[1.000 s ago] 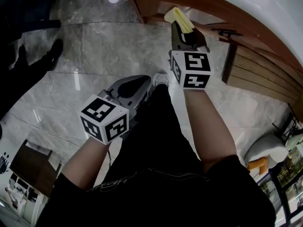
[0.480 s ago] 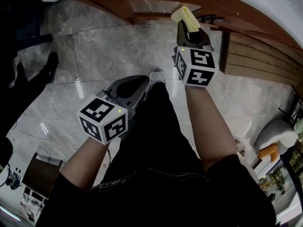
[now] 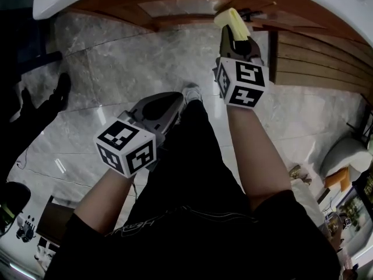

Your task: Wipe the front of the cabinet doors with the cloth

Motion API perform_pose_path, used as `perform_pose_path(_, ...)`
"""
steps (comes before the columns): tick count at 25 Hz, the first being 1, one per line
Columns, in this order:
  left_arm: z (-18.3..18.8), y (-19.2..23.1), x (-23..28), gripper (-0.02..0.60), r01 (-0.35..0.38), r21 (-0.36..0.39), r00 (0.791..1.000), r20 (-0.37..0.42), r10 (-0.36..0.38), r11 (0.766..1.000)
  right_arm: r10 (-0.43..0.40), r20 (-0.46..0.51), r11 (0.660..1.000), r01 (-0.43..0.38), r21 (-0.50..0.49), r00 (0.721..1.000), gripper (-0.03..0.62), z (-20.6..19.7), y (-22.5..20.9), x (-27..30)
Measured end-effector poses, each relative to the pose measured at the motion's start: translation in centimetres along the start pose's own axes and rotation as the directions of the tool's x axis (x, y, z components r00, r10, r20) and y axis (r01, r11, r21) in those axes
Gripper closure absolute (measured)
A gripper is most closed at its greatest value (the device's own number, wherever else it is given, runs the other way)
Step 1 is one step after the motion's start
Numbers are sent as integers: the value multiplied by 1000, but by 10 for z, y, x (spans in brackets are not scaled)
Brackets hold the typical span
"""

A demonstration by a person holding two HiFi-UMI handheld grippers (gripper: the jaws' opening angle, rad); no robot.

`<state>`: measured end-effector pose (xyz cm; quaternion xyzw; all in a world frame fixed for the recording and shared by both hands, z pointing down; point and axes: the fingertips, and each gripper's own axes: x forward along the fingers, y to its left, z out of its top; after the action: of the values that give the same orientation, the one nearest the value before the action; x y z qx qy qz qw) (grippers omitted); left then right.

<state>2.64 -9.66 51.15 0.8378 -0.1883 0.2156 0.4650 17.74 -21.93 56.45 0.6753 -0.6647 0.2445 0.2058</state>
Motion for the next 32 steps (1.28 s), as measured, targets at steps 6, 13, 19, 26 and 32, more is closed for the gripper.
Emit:
perform_pose_path(6,-4,4,-1,575,-10,-22,1000,5,11,1000,-28,-6,999,28,22,1000,554,-9,-11,-7)
perform_pose_path(13,-6,14,-10,575,-38,-55,998,37,40,998,57,-43,998,-57,-15,997,554,-25,22,-3)
perform_pose_path(19,-5,35,-34,575,-87,-91,991,90,96,992,162,-81,983,-168,-78,984,554,-32,78,7)
perform_pose_path(26,-9,67,-69,575,-149,-174,972,156,176,974,270,-132,941,-291,-174,954,554,-37,140,24)
perform_pose_path(32,-17,97,-95,575,-197,-259,942,217,255,946,316,-162,905,-348,-244,935,554,-46,180,44)
